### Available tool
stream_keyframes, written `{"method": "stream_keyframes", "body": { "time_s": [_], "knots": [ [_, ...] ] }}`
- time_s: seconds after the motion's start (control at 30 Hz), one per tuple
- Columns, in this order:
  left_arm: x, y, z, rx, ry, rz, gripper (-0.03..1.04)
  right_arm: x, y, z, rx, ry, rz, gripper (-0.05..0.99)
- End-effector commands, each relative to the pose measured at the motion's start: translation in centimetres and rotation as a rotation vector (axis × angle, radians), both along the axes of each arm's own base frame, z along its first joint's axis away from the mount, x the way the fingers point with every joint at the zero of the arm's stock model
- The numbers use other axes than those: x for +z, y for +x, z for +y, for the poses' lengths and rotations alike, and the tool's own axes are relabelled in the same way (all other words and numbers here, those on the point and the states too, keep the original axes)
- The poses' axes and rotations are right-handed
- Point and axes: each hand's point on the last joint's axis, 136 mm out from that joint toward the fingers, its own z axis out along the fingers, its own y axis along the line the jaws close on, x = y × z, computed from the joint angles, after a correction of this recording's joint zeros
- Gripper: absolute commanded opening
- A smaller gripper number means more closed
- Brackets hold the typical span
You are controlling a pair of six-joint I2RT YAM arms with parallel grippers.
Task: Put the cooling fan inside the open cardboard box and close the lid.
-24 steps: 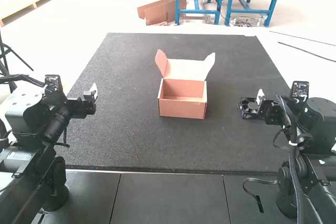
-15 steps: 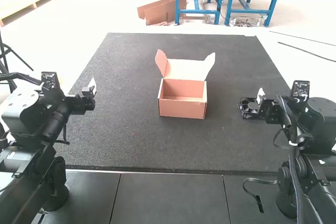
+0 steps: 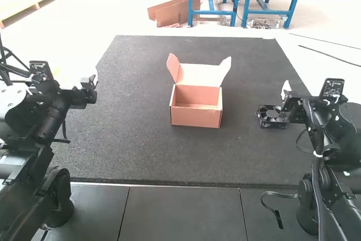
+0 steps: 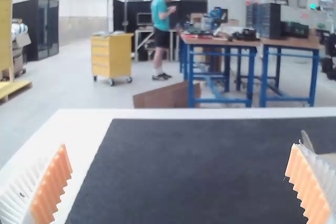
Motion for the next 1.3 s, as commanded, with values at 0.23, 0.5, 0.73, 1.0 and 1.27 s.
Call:
{"method": "stream_keyframes", "body": {
  "time_s": [0.23,0.5,0.73,1.0,1.27],
  "knots": [
    [4.9,2.2,-0.4,-0.017,0.004,0.043,0.97,6.3,1.0,-0.9,-0.047,-0.005,-0.010,0.91],
    [6.4,4.7,-0.4,-0.014,0.007,0.136,0.97,8.6,3.2,-1.6,-0.088,-0.003,0.144,0.91],
    [6.4,6.6,-0.2,-0.004,0.000,0.278,0.97,7.7,5.9,-2.3,-0.125,0.002,0.346,0.91],
    [3.5,7.6,1.3,0.073,0.065,0.525,0.97,3.8,9.2,-3.8,-0.160,0.012,0.642,0.91],
    [-0.7,7.1,5.2,0.268,0.361,0.709,0.97,-1.4,9.7,-2.1,-0.072,0.101,0.948,0.90]
  ]
}}
